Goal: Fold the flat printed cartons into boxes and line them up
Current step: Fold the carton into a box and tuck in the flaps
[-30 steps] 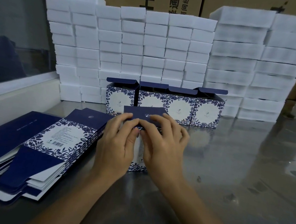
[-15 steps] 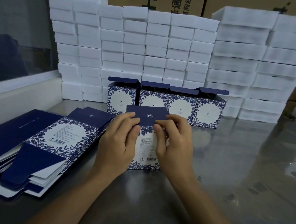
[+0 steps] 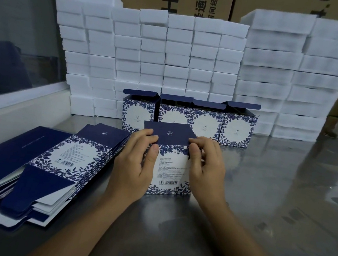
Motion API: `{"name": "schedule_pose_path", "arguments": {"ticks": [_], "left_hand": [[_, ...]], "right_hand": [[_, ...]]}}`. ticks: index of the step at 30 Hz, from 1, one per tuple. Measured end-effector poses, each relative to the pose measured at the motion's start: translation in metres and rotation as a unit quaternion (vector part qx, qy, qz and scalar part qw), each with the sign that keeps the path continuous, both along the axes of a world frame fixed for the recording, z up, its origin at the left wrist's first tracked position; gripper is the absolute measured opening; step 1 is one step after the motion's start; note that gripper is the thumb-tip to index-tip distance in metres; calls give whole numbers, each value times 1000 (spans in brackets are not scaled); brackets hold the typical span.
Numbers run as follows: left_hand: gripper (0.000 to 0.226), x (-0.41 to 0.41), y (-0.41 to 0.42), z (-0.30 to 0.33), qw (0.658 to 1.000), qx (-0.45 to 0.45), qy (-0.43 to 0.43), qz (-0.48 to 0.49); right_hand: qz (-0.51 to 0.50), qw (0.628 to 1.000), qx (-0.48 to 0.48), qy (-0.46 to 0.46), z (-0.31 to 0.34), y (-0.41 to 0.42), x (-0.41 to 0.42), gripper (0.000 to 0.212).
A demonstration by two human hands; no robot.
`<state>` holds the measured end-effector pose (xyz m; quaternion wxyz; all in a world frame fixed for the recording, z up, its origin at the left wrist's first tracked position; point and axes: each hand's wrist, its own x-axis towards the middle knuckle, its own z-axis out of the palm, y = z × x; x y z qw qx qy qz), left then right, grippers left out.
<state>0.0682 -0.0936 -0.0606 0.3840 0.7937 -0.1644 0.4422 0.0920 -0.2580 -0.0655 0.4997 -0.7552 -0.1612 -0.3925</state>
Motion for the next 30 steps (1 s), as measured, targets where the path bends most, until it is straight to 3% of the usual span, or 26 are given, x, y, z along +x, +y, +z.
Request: {"name": "schedule_pose_path", "arguments": {"ticks": [6,10,12,14,18,20,23,27,30], "left_hand": [[32,0,0,-1,1000,11,-5,10],[32,2,3,-2,1000,1,-7,4],[33,3,3,-3,1000,-7,-2,4],[35,4,4,-3,1000,-19,8,16],[39,6,11,-3,998,11,8,64],[42,3,10,-2,997,38,15,62],[69,-3,1,-2,996,74,40,41],[87,-6,-4,-2,992,95,64,49],[77,-7,-3,-1,994,68,78,30]], "right_hand": [[83,990,91,65,4,-2,3,28],[156,949,208,181,2,-10,4,27],[165,944,191,213,-2,-9,4,21],[169,947,161,223,-6,-8,4,36],[192,941,150,236,-8,-13,2,86],[214,933,163,238,-8,-14,2,98],[214,936,162,230,-9,-13,3,107],[178,950,135,218,-6,-17,5,102],[187,950,151,201,-6,-16,5,79]]}}
